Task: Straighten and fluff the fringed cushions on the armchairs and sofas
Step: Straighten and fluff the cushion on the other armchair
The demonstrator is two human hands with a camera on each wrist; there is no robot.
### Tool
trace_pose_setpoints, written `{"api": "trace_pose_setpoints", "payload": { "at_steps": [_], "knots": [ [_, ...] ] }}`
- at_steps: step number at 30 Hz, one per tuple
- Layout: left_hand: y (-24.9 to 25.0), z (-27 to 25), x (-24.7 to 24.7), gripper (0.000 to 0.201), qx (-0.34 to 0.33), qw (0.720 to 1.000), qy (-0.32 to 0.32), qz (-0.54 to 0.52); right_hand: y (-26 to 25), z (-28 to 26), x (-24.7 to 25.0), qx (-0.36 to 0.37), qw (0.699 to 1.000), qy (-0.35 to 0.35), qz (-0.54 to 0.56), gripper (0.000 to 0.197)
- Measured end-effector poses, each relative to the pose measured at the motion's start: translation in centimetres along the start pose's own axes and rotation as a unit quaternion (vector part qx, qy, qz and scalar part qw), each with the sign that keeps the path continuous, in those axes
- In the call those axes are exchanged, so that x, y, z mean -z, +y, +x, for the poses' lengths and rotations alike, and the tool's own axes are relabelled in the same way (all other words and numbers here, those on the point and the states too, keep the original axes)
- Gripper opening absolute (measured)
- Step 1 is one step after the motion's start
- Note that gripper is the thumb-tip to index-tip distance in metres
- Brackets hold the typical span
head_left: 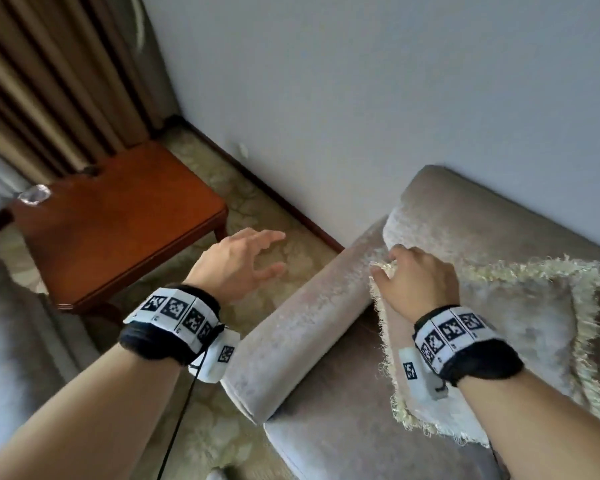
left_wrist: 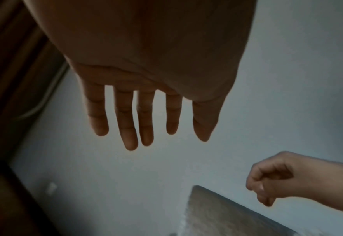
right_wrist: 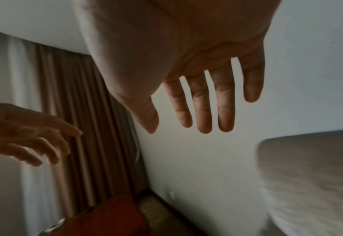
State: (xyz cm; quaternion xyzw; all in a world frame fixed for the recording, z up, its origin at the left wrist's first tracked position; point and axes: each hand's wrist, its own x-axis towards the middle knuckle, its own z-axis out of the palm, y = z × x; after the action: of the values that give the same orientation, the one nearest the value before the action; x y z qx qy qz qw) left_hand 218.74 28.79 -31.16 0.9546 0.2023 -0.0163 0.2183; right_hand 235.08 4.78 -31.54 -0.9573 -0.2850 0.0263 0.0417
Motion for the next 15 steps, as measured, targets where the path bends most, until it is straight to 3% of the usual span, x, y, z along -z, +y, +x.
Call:
{"api": "trace_pose_setpoints", "payload": {
  "at_steps": [9,15],
  "knots": [
    [-21.2,-14.6,12.3,0.061,0.137,0.989,0.0,0.055,-30.3,0.5,2.0,0.236,0.971,-0.031,-0.038,0.044],
    [-35.9,-27.7,19.1,0.058,0.262,0.962,0.045,0.067,-53.5,-3.2,2.0,0.395,0.916,-0.063,-0.031,0.046]
  ]
}}
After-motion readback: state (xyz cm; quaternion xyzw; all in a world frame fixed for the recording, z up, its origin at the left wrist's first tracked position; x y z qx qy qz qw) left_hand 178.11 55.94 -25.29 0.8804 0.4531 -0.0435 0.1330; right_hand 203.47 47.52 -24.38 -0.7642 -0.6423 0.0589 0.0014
